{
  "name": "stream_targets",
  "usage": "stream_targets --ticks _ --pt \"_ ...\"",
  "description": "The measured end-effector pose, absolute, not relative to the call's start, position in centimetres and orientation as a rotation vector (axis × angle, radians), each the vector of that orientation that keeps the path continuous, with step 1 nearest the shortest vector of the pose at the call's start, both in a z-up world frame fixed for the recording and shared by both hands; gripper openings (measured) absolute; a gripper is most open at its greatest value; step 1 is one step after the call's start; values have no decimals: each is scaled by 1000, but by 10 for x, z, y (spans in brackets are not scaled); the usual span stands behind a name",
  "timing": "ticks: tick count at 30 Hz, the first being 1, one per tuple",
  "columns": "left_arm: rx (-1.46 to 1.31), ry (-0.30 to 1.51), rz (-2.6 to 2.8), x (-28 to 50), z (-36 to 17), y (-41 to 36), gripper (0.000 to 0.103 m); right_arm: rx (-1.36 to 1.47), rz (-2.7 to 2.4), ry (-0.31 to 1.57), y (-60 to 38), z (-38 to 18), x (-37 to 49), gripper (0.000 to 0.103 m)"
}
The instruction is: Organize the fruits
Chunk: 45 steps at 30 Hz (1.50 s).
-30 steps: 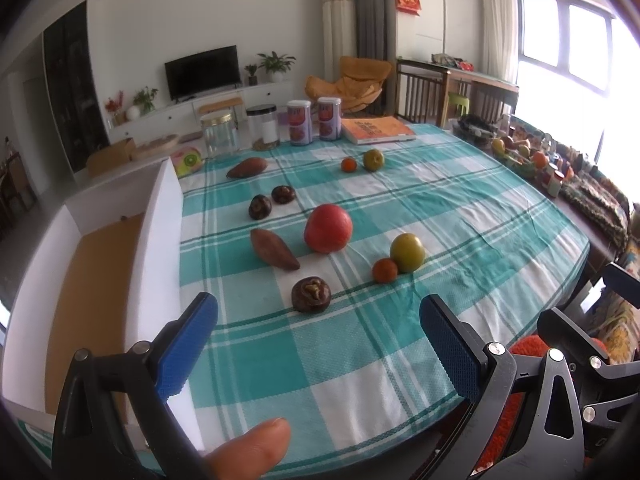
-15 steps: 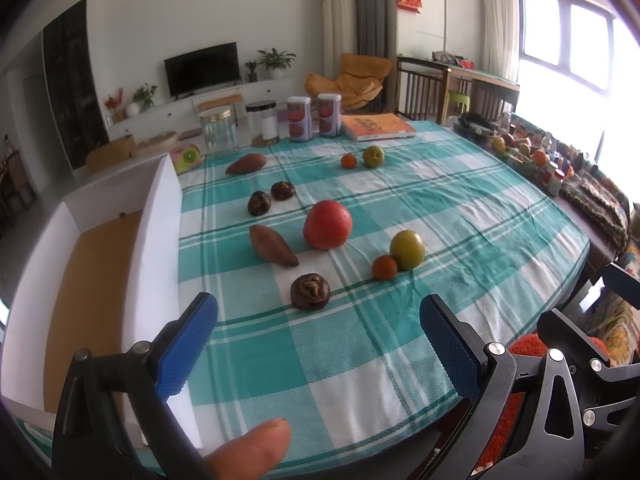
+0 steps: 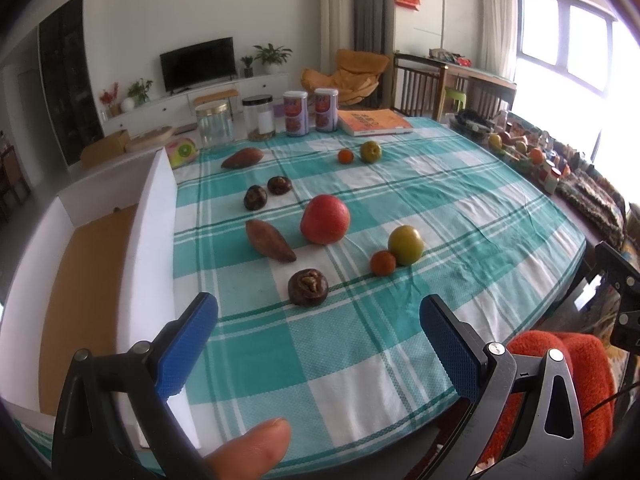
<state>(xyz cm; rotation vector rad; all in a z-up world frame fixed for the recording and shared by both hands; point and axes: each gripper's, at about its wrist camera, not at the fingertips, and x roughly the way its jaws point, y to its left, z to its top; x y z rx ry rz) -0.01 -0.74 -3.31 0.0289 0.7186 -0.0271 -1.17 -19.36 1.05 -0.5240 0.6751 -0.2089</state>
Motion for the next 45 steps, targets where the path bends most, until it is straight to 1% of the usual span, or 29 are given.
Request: stream_targets --ticks 2,4,6,8,10,14,20,24,27,28,35,38,42,45 --pt "17 749 -34 2 -42 -8 102 -472 -121 774 -203 2 -5 103" --pt "15 773 -37 2 -52 -9 102 -340 -3 862 -213 -13 3 103" --pt "27 786 -33 1 -62 -11 102 -224 52 886 -216 -34 9 103" --pt "42 811 -14 4 -73 -9 102 -98 113 858 -219 -50 12 103" --pt "56 848 9 7 -89 -7 102 26 123 772 -226 -59 8 103" --pt "31 921 25 13 -108 7 102 156 125 713 -231 -72 7 103" --pt "27 972 39 22 -127 14 102 143 139 670 -216 -86 4 103" --pt "52 991 55 32 -139 10 102 121 137 636 -212 -84 0 103" --pt "-11 1000 53 36 -147 16 103 120 129 634 -213 -86 -1 103" --pt "-41 1005 48 37 -147 20 103 124 130 637 -213 -87 -1 103" --pt "-20 972 17 40 -147 21 103 157 125 665 -220 -92 5 103" --pt "-44 1002 -24 57 -139 21 101 161 122 669 -221 -94 5 103" --pt "-87 939 -127 81 -123 19 100 163 118 665 -222 -94 4 103" --pt "-92 958 -151 101 -124 16 100 166 116 666 -222 -94 4 103"
